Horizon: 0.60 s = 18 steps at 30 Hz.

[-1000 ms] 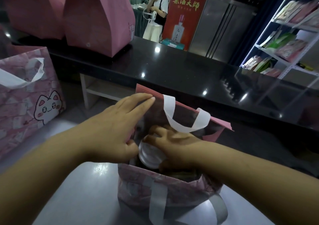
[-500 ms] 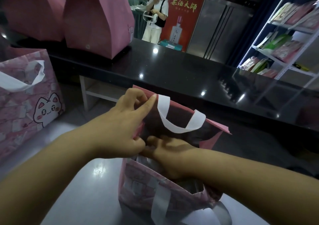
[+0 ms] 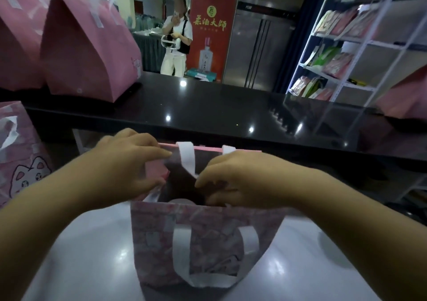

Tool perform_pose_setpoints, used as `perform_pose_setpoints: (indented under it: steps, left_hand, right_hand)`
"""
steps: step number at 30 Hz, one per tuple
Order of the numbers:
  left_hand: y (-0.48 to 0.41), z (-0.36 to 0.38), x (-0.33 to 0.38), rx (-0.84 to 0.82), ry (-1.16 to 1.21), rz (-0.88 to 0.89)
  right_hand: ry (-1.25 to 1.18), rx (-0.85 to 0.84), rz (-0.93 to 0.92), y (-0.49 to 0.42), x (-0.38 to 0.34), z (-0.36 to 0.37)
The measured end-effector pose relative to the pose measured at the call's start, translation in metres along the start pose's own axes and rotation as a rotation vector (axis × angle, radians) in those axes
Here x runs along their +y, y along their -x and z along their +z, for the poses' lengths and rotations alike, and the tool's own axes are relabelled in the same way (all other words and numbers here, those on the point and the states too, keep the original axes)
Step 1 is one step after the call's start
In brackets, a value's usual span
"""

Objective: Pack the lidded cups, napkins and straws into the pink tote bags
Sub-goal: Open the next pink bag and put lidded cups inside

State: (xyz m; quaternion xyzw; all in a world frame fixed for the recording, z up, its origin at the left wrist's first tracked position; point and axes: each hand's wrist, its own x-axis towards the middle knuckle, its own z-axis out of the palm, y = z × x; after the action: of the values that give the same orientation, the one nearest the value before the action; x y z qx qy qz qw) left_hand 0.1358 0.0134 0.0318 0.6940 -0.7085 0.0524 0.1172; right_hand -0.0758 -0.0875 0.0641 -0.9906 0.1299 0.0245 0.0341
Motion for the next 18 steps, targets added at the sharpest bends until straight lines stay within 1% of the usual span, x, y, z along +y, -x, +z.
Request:
perform_pose_setpoints:
  steps: [4, 6, 8, 10, 14, 18]
  left_hand:
    - [-0.010, -0.013, 0.024, 0.139, 0.004, 0.093]
    - [-0.013, -0.019, 0.043, 0.202, 0.020, 0.153]
    - [-0.023, -0.019, 0.074, 0.251, 0.040, 0.201]
    - [-0.032, -0.015, 0.111, 0.260, 0.080, 0.232]
    - [-0.053, 0.004, 0.189, 0.214, 0.117, 0.291]
    - [-0.079, 0.044, 0.250, 0.150, 0.069, 0.374]
  right_hand:
    - [-0.032, 0.174, 0.044, 0.043, 0.015, -0.019]
    - [-0.046, 0.232, 0.068, 0.062, 0.026, -0.023]
    - [-0.062, 0.281, 0.089, 0.091, 0.042, -0.022]
    - [-0.087, 0.304, 0.117, 0.119, 0.061, -0.016]
    - [-0.099, 0.242, 0.222, 0.174, 0.103, 0.008]
    - [-0.039, 0.096, 0.379, 0.225, 0.151, 0.039]
